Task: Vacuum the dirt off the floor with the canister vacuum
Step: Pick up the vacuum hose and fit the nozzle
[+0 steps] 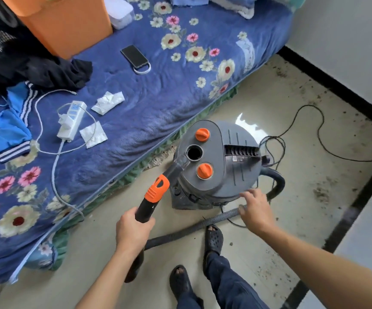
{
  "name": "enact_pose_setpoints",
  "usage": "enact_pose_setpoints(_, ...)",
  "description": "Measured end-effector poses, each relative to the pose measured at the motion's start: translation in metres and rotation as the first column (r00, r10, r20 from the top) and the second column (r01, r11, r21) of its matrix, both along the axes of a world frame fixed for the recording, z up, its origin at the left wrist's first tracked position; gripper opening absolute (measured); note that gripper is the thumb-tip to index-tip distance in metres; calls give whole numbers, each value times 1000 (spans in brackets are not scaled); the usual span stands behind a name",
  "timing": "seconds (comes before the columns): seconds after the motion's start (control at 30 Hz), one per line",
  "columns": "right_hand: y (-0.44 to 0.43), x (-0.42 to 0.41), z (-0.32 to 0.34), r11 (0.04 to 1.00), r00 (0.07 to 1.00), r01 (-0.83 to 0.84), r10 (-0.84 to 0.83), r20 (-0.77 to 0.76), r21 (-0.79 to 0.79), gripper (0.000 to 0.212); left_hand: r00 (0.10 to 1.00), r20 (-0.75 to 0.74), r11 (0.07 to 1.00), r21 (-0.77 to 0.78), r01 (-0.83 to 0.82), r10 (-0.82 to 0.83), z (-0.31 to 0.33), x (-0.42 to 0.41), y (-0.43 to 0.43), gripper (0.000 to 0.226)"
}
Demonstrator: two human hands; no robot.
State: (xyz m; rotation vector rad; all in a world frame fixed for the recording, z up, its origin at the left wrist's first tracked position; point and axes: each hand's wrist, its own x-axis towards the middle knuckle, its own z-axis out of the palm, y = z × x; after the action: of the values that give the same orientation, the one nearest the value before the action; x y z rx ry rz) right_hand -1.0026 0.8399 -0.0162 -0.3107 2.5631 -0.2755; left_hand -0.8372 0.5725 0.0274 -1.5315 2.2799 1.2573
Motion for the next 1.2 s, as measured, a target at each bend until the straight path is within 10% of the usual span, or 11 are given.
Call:
enact_pose_setpoints(0.17,49,65,47,982,967,177,-186,176,64,40,977,-185,975,173,141,-109,69,-34,25,23)
enact_pose_setpoints(0.53,90,108,170,678,793,542,-217,569,-496,70,896,-435,730,639,242,83,192,-151,164,23)
enact_pose_setpoints(0.7,123,88,216,489,758,611,-588,282,-622,39,919,-368,517,818,251,137,222,-201,248,19)
enact_pose_setpoints(0.87,203,54,245,491,632,556,-774,-43,-670,48,917,-399,323,870,372,20,249,-235,318,27)
enact_pose_setpoints(1.2,340,-41,269,819,768,401,-545,-337,-410,43,908,-319,542,729,419,-273,242,-300,339,55)
